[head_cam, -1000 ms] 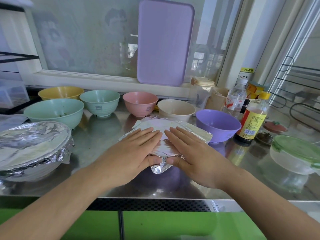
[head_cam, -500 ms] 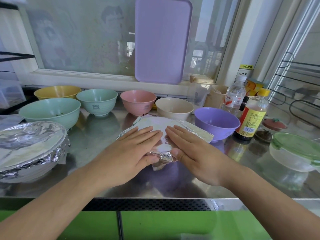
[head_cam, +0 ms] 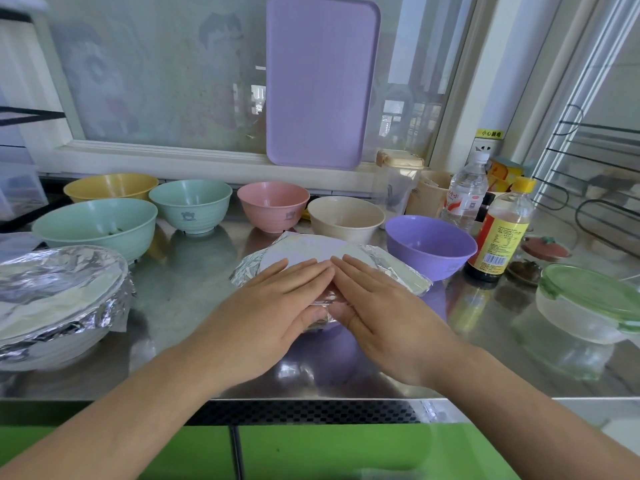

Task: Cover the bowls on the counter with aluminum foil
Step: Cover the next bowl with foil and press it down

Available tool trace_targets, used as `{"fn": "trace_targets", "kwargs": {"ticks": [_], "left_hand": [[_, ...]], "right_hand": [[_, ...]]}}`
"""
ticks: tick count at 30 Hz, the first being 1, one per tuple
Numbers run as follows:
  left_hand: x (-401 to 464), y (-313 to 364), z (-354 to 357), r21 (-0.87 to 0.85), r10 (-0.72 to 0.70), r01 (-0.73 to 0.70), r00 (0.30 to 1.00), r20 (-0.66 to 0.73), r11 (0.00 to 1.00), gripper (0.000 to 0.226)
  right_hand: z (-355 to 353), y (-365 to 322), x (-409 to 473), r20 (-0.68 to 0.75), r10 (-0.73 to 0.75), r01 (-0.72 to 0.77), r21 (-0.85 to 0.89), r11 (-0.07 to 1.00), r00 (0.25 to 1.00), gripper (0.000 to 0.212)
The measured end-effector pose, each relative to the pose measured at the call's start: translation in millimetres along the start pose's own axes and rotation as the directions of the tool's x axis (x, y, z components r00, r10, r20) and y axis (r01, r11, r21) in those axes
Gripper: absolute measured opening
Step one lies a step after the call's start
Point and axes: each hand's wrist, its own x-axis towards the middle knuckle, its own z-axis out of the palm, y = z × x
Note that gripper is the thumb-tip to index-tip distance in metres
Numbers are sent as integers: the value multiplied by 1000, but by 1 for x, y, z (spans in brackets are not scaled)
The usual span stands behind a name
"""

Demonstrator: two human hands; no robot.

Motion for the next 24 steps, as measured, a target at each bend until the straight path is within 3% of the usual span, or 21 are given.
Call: {"fn": "trace_targets", "kwargs": {"ticks": [3,8,13,19,21,24], "left_hand": [[-3,-7,3,26,-4,4,1000,-15,1000,65],[-2,-9,2,28,3,-3,1000,8,1000,65],[-4,-15,-1,8,11,-11,1000,27,1000,65],[-5,-16,-8,-96,-16,21,999,51,995,65],[-3,-8,-10,-131,-35,43,998,60,991,67],[1,1,-7,-111,-21,19,1000,-16,994,61]], "right_hand": [[-5,6,-4,-6,12,-12,65,998,1000,61],[-4,9,-9,-36,-19,18,-19,1000,999,56],[-10,18,-9,-6,-17,18,104,994,1000,57],[-3,7,-8,-16,7,-5,117,993,1000,57],[-3,2,-8,-15,38,-34,224,974,999,56],[-18,2,-7,-13,167,-136,518,845,986,48]]}}
